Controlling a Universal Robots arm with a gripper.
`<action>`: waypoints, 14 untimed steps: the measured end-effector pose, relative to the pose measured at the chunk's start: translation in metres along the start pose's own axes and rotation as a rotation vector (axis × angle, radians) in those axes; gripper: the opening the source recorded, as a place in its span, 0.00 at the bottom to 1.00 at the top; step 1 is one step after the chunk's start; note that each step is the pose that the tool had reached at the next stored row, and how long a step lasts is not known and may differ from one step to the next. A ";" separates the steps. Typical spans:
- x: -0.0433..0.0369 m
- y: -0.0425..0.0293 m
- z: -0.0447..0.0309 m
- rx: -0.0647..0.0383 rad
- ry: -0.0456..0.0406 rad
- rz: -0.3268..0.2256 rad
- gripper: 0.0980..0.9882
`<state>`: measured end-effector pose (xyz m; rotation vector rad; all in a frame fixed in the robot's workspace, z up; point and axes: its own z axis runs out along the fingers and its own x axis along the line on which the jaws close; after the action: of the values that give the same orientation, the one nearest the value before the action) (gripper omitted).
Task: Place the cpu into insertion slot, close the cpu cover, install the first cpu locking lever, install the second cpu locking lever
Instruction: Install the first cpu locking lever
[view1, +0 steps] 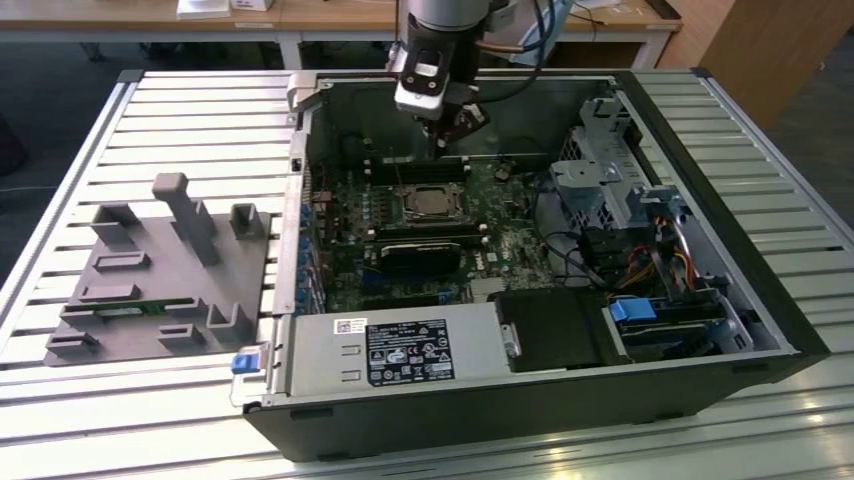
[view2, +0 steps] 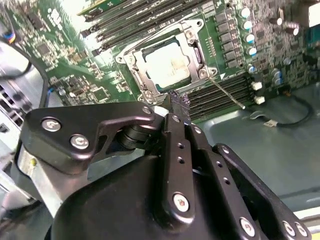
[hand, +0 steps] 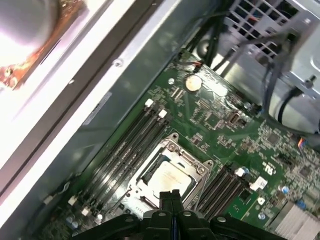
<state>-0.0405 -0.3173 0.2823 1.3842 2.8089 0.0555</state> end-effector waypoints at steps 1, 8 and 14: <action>0.0000 0.0000 0.0000 0.000 0.0007 -0.019 0.01; 0.0000 0.0000 0.0000 0.001 0.0050 -0.138 0.01; 0.0000 0.0000 0.0000 0.002 0.0089 -0.246 0.01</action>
<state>-0.0405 -0.3173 0.2823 1.0301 2.9618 0.0570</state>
